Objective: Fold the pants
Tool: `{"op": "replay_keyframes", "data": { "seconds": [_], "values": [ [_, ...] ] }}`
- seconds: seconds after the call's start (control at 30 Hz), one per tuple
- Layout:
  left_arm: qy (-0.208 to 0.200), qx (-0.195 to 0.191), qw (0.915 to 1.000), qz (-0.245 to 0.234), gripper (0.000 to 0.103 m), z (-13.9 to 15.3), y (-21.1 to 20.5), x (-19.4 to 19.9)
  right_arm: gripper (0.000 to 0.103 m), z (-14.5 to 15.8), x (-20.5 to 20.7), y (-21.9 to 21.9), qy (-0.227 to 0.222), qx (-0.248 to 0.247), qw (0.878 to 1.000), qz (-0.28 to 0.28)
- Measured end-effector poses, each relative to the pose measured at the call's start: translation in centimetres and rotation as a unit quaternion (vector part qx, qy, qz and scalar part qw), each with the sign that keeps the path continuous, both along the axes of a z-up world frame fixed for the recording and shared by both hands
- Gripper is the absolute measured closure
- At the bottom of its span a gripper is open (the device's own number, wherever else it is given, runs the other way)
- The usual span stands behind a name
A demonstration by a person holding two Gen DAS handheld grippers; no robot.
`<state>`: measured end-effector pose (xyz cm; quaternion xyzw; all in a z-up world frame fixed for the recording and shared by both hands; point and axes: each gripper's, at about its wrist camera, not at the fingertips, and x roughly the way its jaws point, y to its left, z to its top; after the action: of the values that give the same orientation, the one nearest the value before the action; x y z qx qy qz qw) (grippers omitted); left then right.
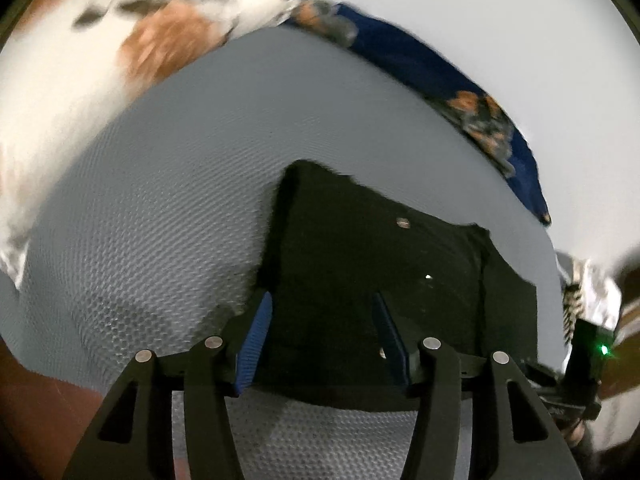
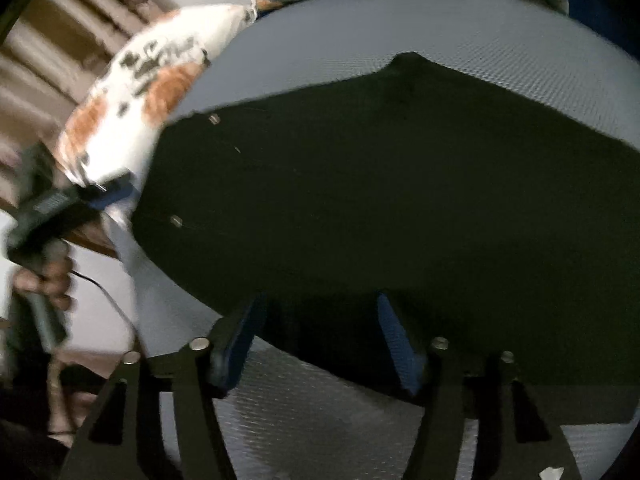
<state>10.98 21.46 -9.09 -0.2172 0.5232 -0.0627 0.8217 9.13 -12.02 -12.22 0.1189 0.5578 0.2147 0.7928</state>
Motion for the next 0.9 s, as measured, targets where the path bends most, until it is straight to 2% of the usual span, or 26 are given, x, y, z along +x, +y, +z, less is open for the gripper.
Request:
{"op": "replay_keyframes", "data": {
  "seconds": [0.17,0.33,0.4,0.67,0.9],
  "values": [
    [0.033,-0.066,0.9972,-0.009,0.049,-2.2,2.6,1.4,0.035,1.8,1.0,-0.5,-0.015,0.003,0.999,-0.031],
    [0.081,-0.126,0.9873,-0.055,0.049,-4.8,3.6,3.2,0.031,2.0,2.2,-0.9,-0.005,0.005,0.998,-0.069],
    [0.080,-0.132,0.9857,-0.067,0.049,-5.2,3.9,3.7,0.031,1.8,2.4,-1.0,0.006,0.003,0.997,-0.080],
    [0.074,-0.202,0.9719,-0.096,0.049,-6.6,6.1,4.9,0.031,1.8,3.8,-0.5,0.020,-0.017,0.995,-0.096],
    [0.073,-0.261,0.9549,-0.120,0.049,-7.6,7.6,6.2,0.031,1.4,4.8,0.3,0.025,-0.016,0.994,-0.105]
  ]
}}
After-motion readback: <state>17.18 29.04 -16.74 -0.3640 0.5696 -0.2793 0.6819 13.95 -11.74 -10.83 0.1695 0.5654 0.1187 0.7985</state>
